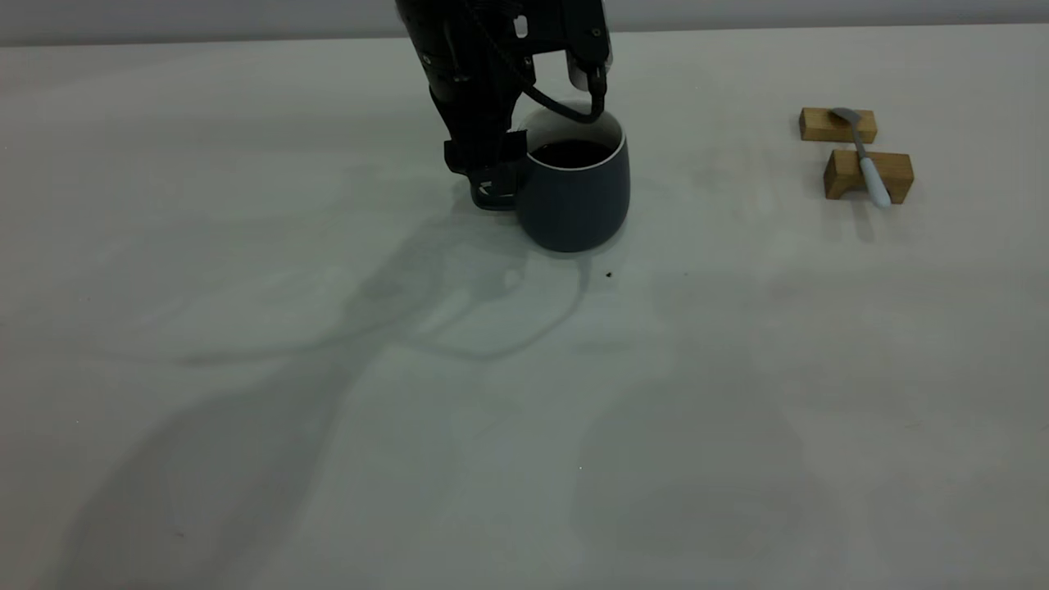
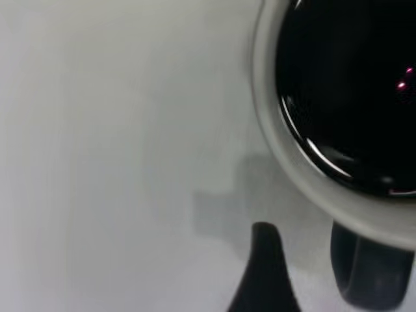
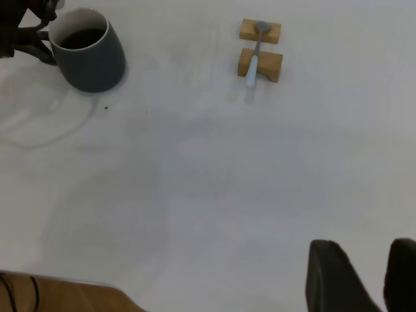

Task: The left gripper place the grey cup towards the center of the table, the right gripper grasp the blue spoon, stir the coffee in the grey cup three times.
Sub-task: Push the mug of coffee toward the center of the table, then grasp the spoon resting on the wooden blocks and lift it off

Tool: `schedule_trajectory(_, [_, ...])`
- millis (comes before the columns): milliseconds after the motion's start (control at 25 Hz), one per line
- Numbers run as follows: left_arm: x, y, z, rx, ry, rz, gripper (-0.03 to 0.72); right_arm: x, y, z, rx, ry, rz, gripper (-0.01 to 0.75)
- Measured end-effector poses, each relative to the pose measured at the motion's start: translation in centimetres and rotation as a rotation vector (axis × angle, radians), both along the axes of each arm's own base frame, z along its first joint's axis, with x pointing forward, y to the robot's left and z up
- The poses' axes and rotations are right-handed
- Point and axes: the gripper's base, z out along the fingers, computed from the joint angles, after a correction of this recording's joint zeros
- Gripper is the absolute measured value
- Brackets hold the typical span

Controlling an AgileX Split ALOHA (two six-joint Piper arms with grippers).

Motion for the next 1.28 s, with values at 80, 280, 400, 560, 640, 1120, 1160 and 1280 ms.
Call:
schedule_trajectory(80, [0.0,0.0,1.5,-0.007,-0.008,0.017,0.670,0.0,0.0,0.0,0.000,0.000,0.000,0.240])
schedule_trajectory(280, [-0.6,1.0,8.9,0.004,-0.046,0.102,0.580,0.0,0.0,0.0,0.000,0.001,0.000,0.240])
schedule_trajectory(400, [-1.6,2.1,14.0,0.003,-0.068,0.231,0.510,0.0,0.0,0.0,0.000,0.001,0.000,0.240])
schedule_trajectory(560, [-3.6,4.3,20.2,0.002,-0.104,0.449,0.429,0.0,0.0,0.0,0.000,0.001,0.000,0.240])
schedule_trajectory(640, [-4.6,5.4,22.7,0.013,-0.132,0.542,0.394,0.0,0.0,0.0,0.000,0.001,0.000,0.240])
schedule_trajectory(1120, [-9.3,10.3,32.4,-0.121,-0.358,0.997,0.353,0.0,0.0,0.0,0.000,0.000,0.000,0.240])
schedule_trajectory(1160, [-9.8,10.4,33.0,-0.142,-0.359,1.000,0.353,0.0,0.0,0.0,0.000,0.000,0.000,0.240])
schedule_trajectory(1280, [-11.5,11.0,34.6,-0.213,-0.336,0.999,0.351,0.0,0.0,0.0,0.000,0.000,0.000,0.240])
